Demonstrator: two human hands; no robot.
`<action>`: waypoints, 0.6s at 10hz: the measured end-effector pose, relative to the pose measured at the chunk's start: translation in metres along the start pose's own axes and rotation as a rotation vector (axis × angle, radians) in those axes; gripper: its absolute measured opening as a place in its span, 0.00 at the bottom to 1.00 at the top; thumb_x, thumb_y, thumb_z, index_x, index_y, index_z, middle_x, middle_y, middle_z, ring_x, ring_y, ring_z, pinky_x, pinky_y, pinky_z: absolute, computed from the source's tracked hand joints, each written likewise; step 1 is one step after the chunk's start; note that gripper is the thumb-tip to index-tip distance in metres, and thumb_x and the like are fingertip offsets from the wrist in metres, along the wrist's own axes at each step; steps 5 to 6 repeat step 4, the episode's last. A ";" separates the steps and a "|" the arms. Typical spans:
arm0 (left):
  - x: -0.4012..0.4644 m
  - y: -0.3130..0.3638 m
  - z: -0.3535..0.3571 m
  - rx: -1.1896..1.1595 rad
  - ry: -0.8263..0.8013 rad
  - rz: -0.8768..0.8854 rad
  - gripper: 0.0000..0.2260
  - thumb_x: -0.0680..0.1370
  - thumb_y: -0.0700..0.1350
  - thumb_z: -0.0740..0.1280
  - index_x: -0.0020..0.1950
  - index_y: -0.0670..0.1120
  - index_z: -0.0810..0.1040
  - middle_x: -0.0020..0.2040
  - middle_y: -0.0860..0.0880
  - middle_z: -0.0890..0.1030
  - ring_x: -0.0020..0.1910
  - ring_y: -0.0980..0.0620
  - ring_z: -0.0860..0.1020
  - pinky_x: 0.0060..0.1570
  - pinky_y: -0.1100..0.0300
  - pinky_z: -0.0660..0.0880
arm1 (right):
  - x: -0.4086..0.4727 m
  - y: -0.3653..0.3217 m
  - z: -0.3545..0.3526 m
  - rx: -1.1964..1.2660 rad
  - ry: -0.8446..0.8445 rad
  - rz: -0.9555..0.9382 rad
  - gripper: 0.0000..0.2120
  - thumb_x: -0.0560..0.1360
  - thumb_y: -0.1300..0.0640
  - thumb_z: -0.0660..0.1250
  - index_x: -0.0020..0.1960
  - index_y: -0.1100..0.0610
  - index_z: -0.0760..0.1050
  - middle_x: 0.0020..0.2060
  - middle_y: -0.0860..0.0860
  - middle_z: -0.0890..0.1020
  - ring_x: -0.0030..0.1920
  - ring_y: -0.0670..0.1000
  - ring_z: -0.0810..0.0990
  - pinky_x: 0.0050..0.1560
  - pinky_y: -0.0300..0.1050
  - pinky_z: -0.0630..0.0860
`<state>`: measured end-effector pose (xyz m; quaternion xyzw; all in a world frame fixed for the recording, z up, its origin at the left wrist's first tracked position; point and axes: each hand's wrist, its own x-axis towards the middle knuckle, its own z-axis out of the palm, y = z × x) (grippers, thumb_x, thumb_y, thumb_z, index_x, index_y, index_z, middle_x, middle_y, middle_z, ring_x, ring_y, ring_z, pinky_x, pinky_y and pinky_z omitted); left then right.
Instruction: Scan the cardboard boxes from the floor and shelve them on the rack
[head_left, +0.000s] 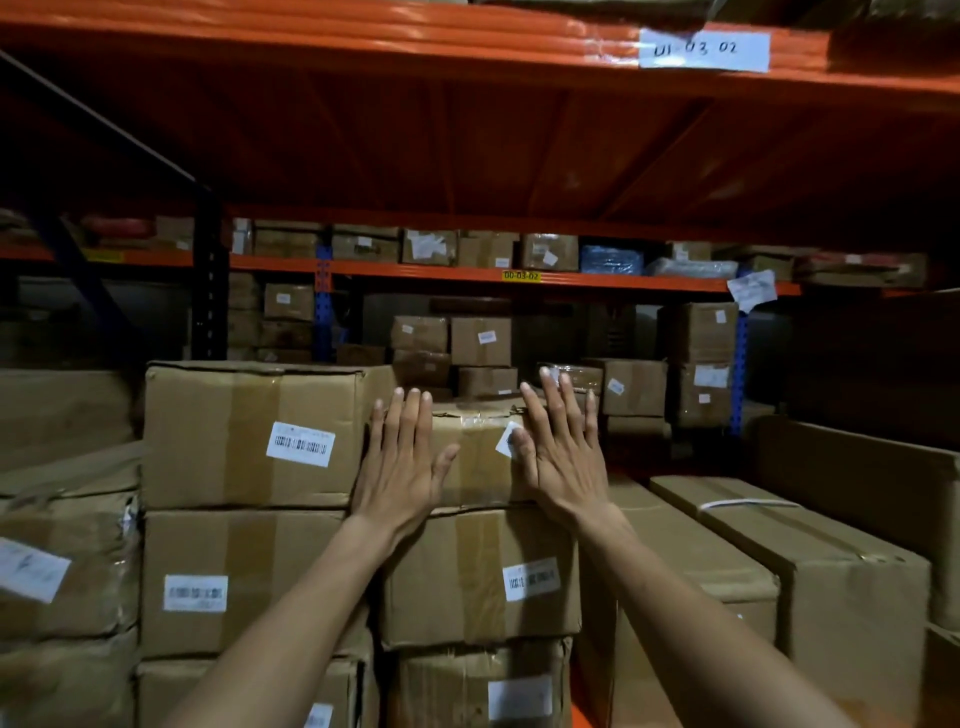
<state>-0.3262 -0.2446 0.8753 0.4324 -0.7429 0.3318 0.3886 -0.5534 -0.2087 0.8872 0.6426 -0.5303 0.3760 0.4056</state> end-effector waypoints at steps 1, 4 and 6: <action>0.004 -0.002 0.004 0.013 -0.020 -0.013 0.34 0.83 0.60 0.45 0.80 0.37 0.53 0.80 0.37 0.56 0.81 0.41 0.51 0.78 0.43 0.46 | 0.004 0.002 0.002 -0.026 -0.019 0.006 0.31 0.85 0.43 0.47 0.84 0.55 0.57 0.84 0.57 0.51 0.84 0.56 0.48 0.82 0.59 0.37; -0.038 -0.005 -0.006 0.037 -0.310 0.036 0.37 0.80 0.65 0.38 0.78 0.43 0.30 0.78 0.41 0.27 0.77 0.42 0.29 0.77 0.42 0.35 | -0.042 -0.007 -0.001 -0.046 -0.336 0.051 0.37 0.85 0.37 0.43 0.81 0.53 0.26 0.79 0.57 0.25 0.80 0.57 0.25 0.78 0.59 0.25; -0.038 -0.005 -0.006 0.037 -0.310 0.036 0.37 0.80 0.65 0.38 0.78 0.43 0.30 0.78 0.41 0.27 0.77 0.42 0.29 0.77 0.42 0.35 | -0.042 -0.007 -0.001 -0.046 -0.336 0.051 0.37 0.85 0.37 0.43 0.81 0.53 0.26 0.79 0.57 0.25 0.80 0.57 0.25 0.78 0.59 0.25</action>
